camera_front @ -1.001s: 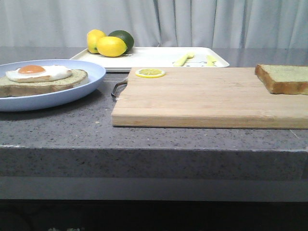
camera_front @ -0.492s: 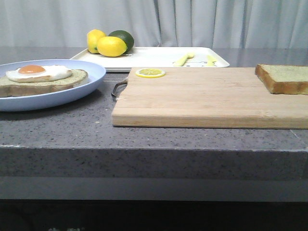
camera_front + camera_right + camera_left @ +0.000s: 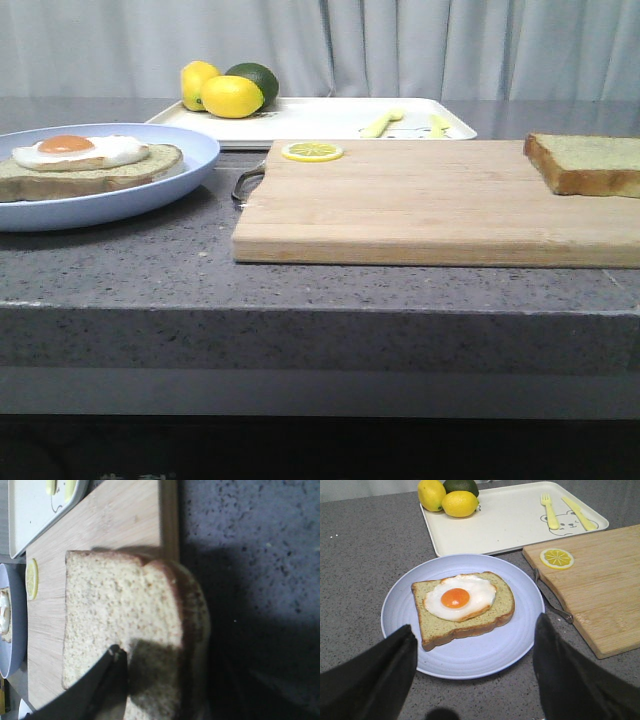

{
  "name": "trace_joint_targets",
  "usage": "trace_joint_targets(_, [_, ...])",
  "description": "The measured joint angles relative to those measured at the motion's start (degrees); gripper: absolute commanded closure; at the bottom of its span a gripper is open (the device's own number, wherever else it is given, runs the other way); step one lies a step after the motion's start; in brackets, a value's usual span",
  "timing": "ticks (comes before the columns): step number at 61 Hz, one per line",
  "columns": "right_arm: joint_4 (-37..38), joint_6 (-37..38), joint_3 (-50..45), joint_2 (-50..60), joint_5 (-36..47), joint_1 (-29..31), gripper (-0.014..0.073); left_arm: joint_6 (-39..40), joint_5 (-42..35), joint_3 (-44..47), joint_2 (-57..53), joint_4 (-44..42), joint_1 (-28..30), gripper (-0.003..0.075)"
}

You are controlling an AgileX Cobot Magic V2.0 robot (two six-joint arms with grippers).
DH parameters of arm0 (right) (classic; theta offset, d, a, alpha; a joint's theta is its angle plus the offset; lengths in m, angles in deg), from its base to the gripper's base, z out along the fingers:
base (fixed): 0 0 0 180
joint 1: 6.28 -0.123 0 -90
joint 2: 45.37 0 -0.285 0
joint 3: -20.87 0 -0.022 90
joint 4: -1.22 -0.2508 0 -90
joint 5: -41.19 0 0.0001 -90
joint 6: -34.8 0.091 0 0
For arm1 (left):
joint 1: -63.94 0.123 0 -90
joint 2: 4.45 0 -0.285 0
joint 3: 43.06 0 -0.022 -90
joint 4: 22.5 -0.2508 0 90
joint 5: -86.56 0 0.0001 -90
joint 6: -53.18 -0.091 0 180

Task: Place bread and move sandwich to tray
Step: 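Grasp the plain bread slice by its edge with the right gripper, then lift the bread slice and carry it over the egg toast on the plate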

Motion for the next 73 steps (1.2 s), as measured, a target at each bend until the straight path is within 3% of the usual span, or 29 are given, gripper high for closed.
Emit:
trace_joint_targets(9, [0.0,0.0,0.0,-0.1,-0.1,0.0,0.0476,0.0,0.0,0.0,0.0,0.0,0.0,0.0246])
trace_joint_targets(45, [-4.0,0.6,0.0,12.4,-0.2,-2.6,0.0480,0.0,0.0,0.0,0.0,0.0,0.0,0.0246])
trace_joint_targets(60, [-15.9,1.4,0.0,13.8,-0.1,-14.8,0.0480,0.0,0.0,0.0,0.0,0.0,0.0,0.0246])
trace_joint_targets(73, [-25.6,1.4,-0.1,13.8,5.6,-31.8,0.0480,0.0,0.0,0.0,0.0,0.0,0.0,0.0246])
